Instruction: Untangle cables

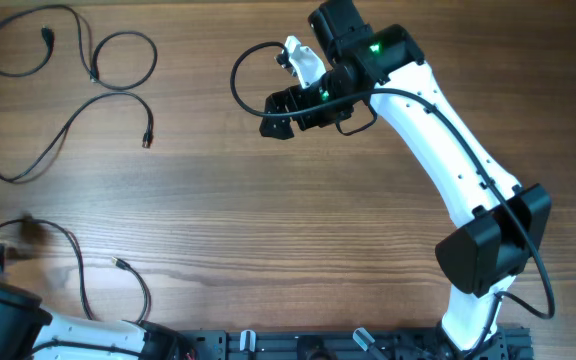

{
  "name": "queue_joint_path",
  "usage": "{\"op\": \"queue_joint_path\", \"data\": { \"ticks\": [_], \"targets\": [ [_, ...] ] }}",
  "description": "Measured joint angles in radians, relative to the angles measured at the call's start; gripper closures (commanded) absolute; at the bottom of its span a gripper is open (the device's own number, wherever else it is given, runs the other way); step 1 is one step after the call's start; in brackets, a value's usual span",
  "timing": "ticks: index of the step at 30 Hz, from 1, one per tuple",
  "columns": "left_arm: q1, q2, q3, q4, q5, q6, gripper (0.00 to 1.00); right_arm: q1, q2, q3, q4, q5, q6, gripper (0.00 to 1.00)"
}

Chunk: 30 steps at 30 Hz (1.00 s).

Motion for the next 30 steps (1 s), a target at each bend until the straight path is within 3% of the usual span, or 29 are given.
{"op": "queue_joint_path", "data": {
  "ticks": [7, 10, 14, 19, 21, 30],
  "targets": [
    [-0.113, -0.14, 0.04, -0.213, -0.036, -0.02, 0.0, 0.0, 0.0, 0.0, 0.001, 0.0, -0.019, 0.0],
    [-0.256, -0.26, 0.056, -0.377, -0.141, -0.023, 0.0, 0.0, 0.0, 0.0, 0.001, 0.0, -0.019, 0.0],
    [-0.428, -0.287, 0.051, -0.541, -0.291, -0.023, 0.0, 0.0, 0.0, 0.0, 0.005, 0.0, -0.019, 0.0],
    [-0.599, -0.287, -0.097, -0.537, -0.511, -0.098, 0.02, 0.0, 0.0, 0.0, 0.019, 0.0, -0.022, 0.0],
    [-0.631, -0.286, -0.173, -0.519, -0.562, -0.132, 0.09, 0.0, 0.0, 0.0, 0.019, 0.0, -0.023, 0.0],
    [-0.736, -0.285, -0.293, -0.506, -0.555, -0.224, 0.15, 0.0, 0.0, 0.0, 0.045, 0.0, -0.023, 0.0]
  ]
}}
